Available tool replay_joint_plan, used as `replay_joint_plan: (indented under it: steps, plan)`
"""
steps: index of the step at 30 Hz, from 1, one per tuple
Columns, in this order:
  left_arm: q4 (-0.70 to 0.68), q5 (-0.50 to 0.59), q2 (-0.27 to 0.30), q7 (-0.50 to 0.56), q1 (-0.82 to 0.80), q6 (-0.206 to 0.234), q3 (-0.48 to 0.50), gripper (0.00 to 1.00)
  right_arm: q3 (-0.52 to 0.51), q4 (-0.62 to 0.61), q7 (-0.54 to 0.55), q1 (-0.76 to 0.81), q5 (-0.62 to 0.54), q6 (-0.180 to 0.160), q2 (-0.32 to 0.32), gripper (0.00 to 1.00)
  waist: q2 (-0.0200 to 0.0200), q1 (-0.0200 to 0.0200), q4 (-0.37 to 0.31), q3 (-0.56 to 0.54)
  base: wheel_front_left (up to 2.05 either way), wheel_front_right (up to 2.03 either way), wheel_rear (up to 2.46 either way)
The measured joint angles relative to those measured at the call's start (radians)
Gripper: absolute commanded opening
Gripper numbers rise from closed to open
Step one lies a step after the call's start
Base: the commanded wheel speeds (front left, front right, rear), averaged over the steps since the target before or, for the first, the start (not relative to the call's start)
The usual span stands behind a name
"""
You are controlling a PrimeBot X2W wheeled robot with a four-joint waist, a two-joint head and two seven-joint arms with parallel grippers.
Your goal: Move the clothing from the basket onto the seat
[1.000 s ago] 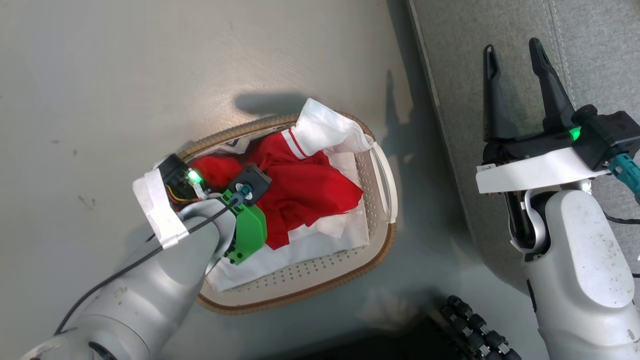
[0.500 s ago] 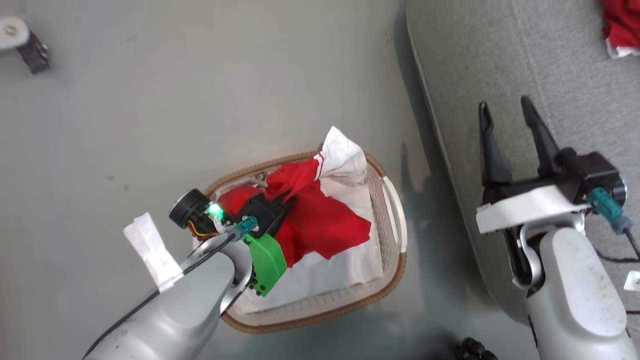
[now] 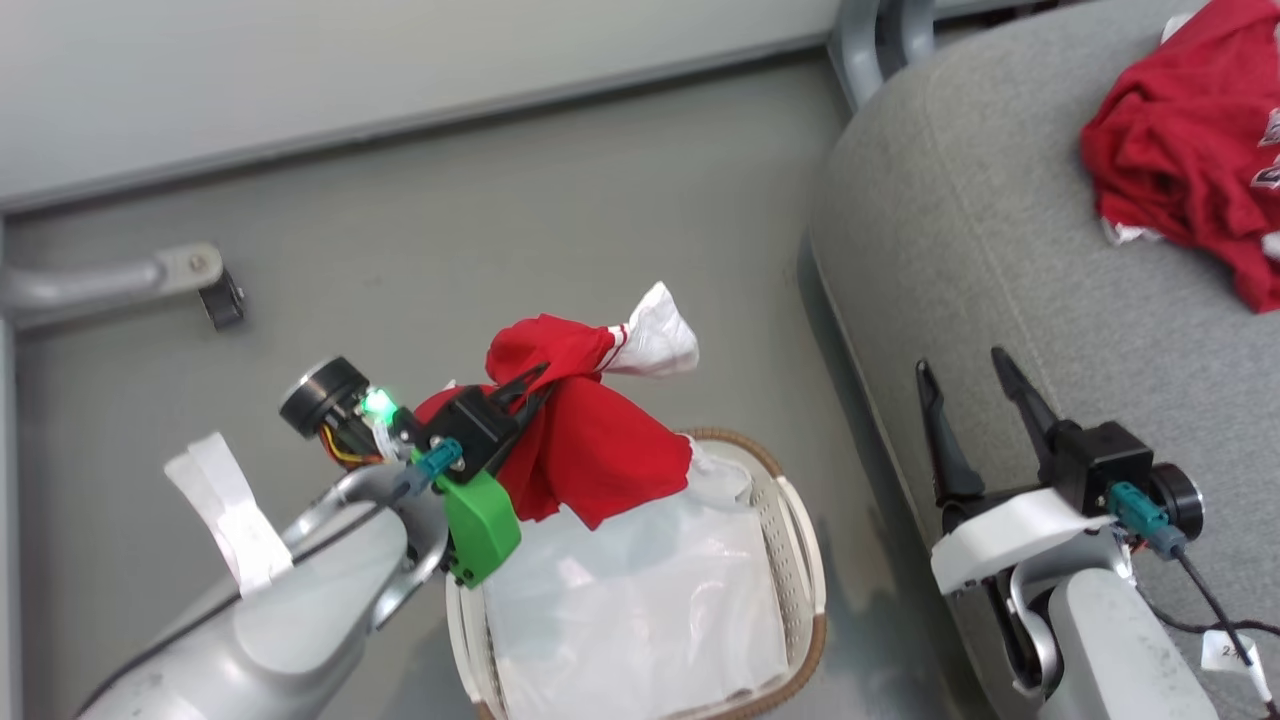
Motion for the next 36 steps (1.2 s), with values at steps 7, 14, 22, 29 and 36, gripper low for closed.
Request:
replay_joint_plan:
  steps: [7, 14, 22, 29, 36]
  plan:
    - [-0.108, 0.016, 0.075, 0.095, -0.102, -0.017, -0.013, 0.0, 0.057, 0.021, 0.0, 0.044, -0.002, 0.0, 0.0, 1.0, 0.0, 0.0, -0.004, -0.134, 0.0, 0.0, 0.0]
    - [-0.182, 0.005, 0.109, 0.154, -0.218, -0.022, 0.017, 0.0, 0.099, 0.023, 0.0, 0.063, 0.002, 0.0, 0.0, 1.0, 0.0, 0.0, -0.021, -0.216, 0.0, 0.0, 0.0]
    - [-0.181, -0.012, 0.093, 0.187, -0.294, -0.023, 0.04, 0.0, 0.177, 0.003, 0.0, 0.067, 0.014, 0.0, -0.001, 1.0, 0.0, 0.0, -0.038, -0.242, 0.0, 0.0, 0.0]
    - [-0.162, -0.015, 0.064, 0.202, -0.326, -0.025, 0.026, 0.0, 0.309, 0.015, 0.0, -0.003, -0.022, 0.0, 0.0, 1.0, 0.0, 0.0, -0.032, -0.239, 0.0, 0.0, 0.0]
    - [-0.167, -0.023, 0.015, 0.205, -0.345, -0.026, -0.001, 0.0, 0.392, 0.114, 0.0, -0.156, -0.084, 0.0, -0.001, 1.0, 0.0, 0.0, -0.006, -0.231, 0.0, 0.0, 0.0]
